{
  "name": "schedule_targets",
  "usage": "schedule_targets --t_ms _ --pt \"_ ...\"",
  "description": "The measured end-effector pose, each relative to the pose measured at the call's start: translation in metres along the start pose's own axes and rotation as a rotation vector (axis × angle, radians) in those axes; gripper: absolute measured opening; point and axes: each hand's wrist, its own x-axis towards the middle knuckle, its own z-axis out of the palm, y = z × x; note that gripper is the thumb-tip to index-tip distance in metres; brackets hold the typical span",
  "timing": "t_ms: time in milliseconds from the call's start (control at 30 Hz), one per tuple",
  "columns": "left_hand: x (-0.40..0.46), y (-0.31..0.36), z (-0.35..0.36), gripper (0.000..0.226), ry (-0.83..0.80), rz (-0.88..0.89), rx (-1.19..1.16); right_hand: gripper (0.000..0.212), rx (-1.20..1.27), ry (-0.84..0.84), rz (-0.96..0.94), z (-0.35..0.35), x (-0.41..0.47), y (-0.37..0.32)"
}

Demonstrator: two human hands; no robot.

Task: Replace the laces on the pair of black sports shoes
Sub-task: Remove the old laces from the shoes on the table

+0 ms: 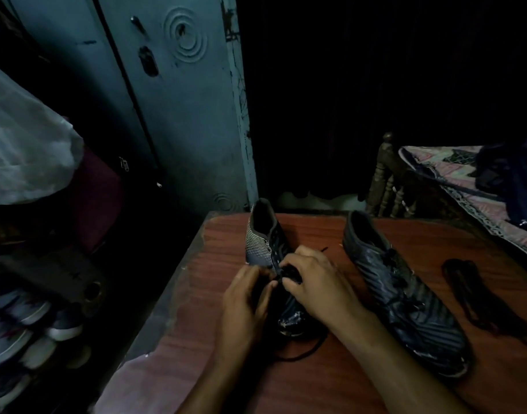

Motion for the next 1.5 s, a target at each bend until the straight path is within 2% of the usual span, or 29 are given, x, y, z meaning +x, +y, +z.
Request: schedule_targets --t_ms 200,333,467,600,667,800,1033,1167,1267,1367,1500 --pt "0.004 -0.006 0.009 0.014 0.002 -0.025 0.034 0.005 -0.222 0.083 -0.096 0.004 0.002 -0.008" --pt "0.003 -0.009 0.013 0.024 -0.041 -0.072 0.048 0.03 -0.386 0.203 -0.115 0.006 -0.002 -0.013" --pt "0.004 -0.009 0.015 0.024 -0.035 -0.086 0.058 0.026 -0.422 0.273 -0.206 0.008 -0.018 -0.022" --pt "0.003 -0.006 0.012 0.025 -0.05 -0.045 0.108 0.005 -0.304 0.332 -0.203 0.024 -0.034 -0.022" --pt "0.002 -0.005 0.012 0.019 -0.055 -0.01 0.11 0.012 -0.203 0.351 -0.143 0.031 -0.038 -0.019" --pt "-0.001 -0.007 0.015 0.016 -0.047 0.014 0.16 0.011 0.009 0.364 -0.104 0.035 -0.046 -0.01" --pt "-0.002 -0.004 0.016 0.028 -0.07 0.008 0.208 0.022 0.209 0.342 0.047 0.031 -0.053 0.006" --pt "-0.001 -0.003 0.016 0.04 -0.078 0.004 0.252 0.01 0.324 0.302 0.059 0.026 -0.064 0.007" --pt "0.001 -0.002 0.017 0.041 -0.11 0.017 0.307 0.008 0.37 0.274 0.074 0.022 -0.068 0.009" --pt "0.004 -0.003 0.015 0.046 -0.113 -0.073 0.249 0.01 0.388 0.27 0.085 0.022 -0.065 0.009" --pt "0.001 0.003 0.015 0.047 -0.079 -0.107 0.197 0.011 0.405 0.272 0.092 0.019 -0.066 0.009"
